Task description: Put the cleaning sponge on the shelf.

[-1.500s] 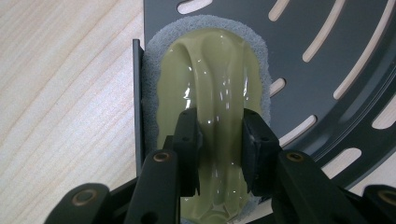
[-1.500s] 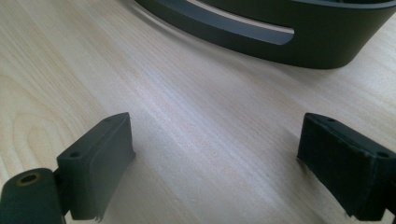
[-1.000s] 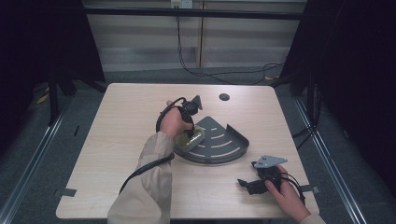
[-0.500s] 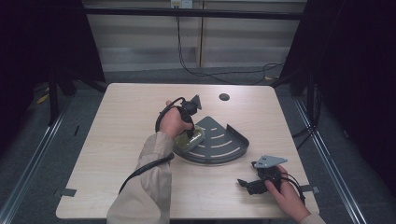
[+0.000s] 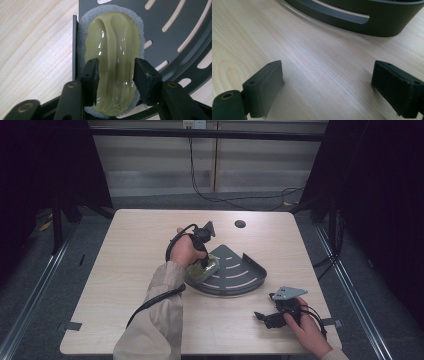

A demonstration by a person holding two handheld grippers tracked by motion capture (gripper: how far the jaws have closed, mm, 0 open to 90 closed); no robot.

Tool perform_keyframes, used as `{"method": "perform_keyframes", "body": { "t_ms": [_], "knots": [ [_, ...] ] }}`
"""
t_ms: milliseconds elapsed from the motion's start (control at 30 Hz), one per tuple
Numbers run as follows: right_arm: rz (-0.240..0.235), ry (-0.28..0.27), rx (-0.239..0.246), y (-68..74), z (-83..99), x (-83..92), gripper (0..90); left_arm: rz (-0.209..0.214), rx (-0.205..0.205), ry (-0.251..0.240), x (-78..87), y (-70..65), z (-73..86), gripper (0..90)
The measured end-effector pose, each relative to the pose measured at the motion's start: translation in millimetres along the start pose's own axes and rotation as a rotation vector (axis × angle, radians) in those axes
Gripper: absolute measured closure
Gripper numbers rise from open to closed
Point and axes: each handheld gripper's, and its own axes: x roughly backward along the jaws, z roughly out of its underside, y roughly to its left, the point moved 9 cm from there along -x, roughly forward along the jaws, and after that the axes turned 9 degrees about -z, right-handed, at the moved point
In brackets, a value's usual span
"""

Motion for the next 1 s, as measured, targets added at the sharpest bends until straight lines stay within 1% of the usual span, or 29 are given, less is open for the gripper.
{"method": "perform_keyframes", "body": {
  "t_ms": [67,200,300,333,600,700,733,767,800,900,933,1000],
  "knots": [
    [-0.001,0.000,0.000,0.1,0.0,-0.1,9.6,-0.002,-0.001,-0.005,0.6,0.8,0.1,52.4],
    [0.000,0.000,0.000,0.0,0.0,0.0,9.6,-0.010,0.013,-0.010,0.9,1.8,0.2,47.5],
    [0.000,0.000,0.000,0.0,0.0,0.0,9.6,-0.010,0.014,-0.012,1.3,2.1,0.1,46.3],
    [0.000,0.000,0.000,0.0,0.0,0.0,9.6,-0.014,0.015,-0.014,1.5,2.5,-0.1,44.4],
    [0.000,0.000,0.000,-0.1,0.0,0.0,9.6,-0.018,0.022,-0.028,3.8,3.3,-0.3,38.8],
    [0.000,0.000,0.001,-0.1,0.0,0.0,9.6,-0.018,0.027,-0.036,4.9,3.9,-0.2,34.3],
    [0.000,0.000,0.001,-0.1,-0.1,0.0,9.6,-0.024,0.030,-0.037,5.4,4.6,0.1,33.5],
    [0.000,0.000,0.001,-0.1,0.0,0.0,9.6,-0.021,0.030,-0.046,6.0,4.9,0.1,33.1],
    [0.000,0.000,0.001,-0.1,0.0,0.0,9.6,-0.021,0.030,-0.046,6.0,4.9,0.1,31.3],
    [-0.001,0.000,0.000,0.0,0.0,0.0,9.6,-0.025,0.033,-0.048,6.9,4.8,1.7,29.7],
    [0.000,0.000,0.001,-0.1,0.0,0.0,9.6,-0.026,0.027,-0.052,7.1,5.6,2.4,29.3],
    [0.000,0.000,0.000,-0.1,0.0,0.0,9.6,-0.027,0.033,-0.054,8.7,6.2,3.3,29.3]
  ]
}}
